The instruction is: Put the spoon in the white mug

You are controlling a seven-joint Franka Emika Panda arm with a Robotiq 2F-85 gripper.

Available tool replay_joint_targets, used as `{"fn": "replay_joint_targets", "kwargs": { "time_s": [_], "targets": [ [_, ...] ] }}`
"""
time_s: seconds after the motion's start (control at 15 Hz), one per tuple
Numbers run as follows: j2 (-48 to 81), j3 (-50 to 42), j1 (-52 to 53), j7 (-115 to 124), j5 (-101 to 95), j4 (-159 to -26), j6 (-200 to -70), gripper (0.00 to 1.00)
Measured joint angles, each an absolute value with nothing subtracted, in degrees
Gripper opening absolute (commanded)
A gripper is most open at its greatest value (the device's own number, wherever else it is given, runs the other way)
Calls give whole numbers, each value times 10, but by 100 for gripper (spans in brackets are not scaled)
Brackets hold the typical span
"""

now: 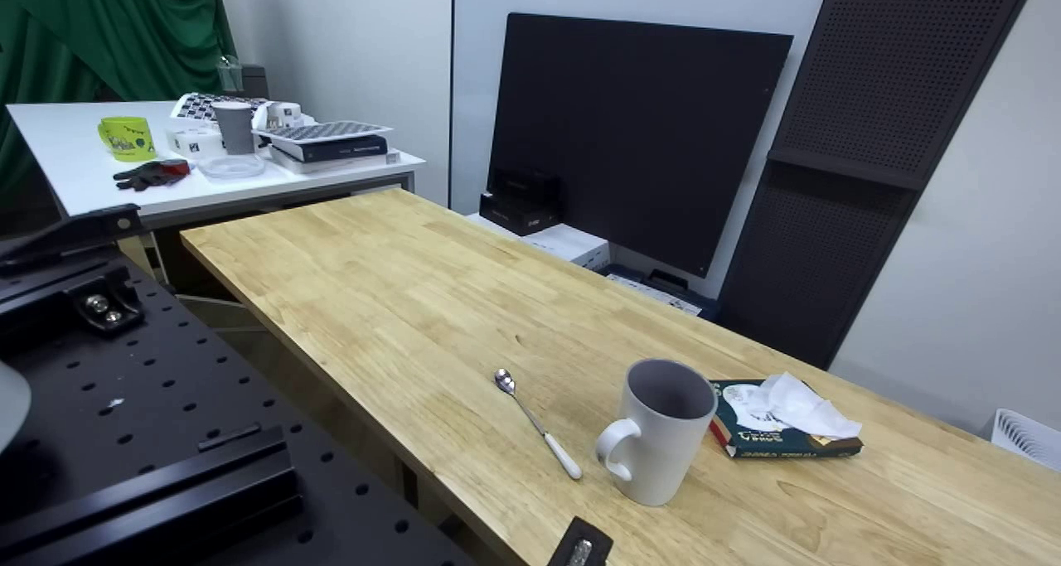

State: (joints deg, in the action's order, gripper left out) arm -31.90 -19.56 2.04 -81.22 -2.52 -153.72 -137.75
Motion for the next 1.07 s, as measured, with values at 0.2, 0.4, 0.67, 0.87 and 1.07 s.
{"fn": "replay_joint_targets", "kwargs": {
  "time_s": [0.2,0.4,0.67,0.87,1.07],
  "targets": [
    [-281,-204,21,-832,-12,-1547,-1420,100],
    [-233,-215,22,-865,19,-1547,-1454,100],
    [-152,-221,22,-904,61,-1538,-1492,100],
    [-87,-215,18,-919,78,-1520,-1507,100],
    [-30,-192,3,-925,89,-1494,-1510,100]
  ]
}}
